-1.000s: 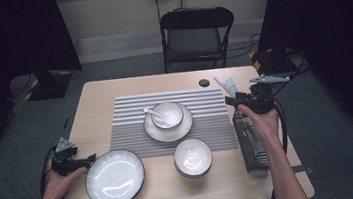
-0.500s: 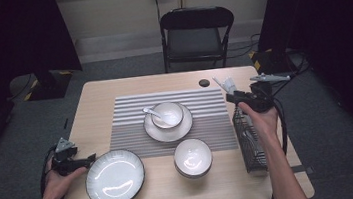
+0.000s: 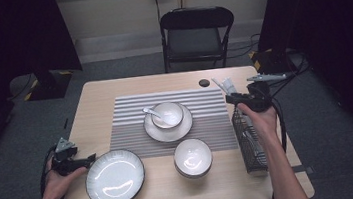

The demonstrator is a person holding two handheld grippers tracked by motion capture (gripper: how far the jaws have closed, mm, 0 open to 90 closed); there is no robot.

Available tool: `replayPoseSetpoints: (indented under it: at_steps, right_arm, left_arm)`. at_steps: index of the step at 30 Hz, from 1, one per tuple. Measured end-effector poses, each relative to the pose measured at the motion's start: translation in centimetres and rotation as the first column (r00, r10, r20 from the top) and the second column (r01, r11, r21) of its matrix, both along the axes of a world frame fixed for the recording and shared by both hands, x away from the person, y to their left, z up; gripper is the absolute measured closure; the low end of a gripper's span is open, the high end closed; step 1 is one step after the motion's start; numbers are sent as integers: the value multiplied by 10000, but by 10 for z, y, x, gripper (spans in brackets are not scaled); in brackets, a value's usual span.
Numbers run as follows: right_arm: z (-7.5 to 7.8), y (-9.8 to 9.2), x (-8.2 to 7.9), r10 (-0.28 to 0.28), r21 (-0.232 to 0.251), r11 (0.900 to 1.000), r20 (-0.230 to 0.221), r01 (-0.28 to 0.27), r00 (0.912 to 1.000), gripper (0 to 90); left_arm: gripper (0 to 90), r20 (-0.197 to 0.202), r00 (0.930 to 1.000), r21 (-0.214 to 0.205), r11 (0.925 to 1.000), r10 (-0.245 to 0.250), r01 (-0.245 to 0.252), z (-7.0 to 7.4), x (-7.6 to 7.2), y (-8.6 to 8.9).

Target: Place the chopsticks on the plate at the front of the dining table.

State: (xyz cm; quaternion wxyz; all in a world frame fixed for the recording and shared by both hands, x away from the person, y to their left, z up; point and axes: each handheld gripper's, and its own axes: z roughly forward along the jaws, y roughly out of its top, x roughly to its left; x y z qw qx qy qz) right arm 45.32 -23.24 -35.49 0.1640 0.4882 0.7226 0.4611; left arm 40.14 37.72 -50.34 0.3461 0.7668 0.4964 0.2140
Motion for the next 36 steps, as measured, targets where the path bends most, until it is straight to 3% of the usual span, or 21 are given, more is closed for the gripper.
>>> replayPoseSetpoints:
  at_steps: [3,12,20,24,36]
  right_arm:
    - [0,2,-1,206,-39,9998,17,-206,9998,692]
    - [-1,4,0,32,-493,9988,60,-29,10000,760]
    - [-2,5,0,-103,-1071,9941,521,158,9986,783]
    - [-2,2,0,17,-1071,9942,646,53,9979,790]
    - [-2,-3,2,-468,-1136,9919,945,575,9944,800]
  left_arm:
    - [147,-18,10000,-1,10000,-16,16,0,0,0]
    - [147,-14,10000,-3,10000,-15,15,0,0,0]
    - [147,-2,10000,4,10000,-15,15,0,0,0]
    - [147,-16,10000,0,10000,-15,15,0,0,0]
    - [147,2,10000,6,10000,-15,15,0,0,0]
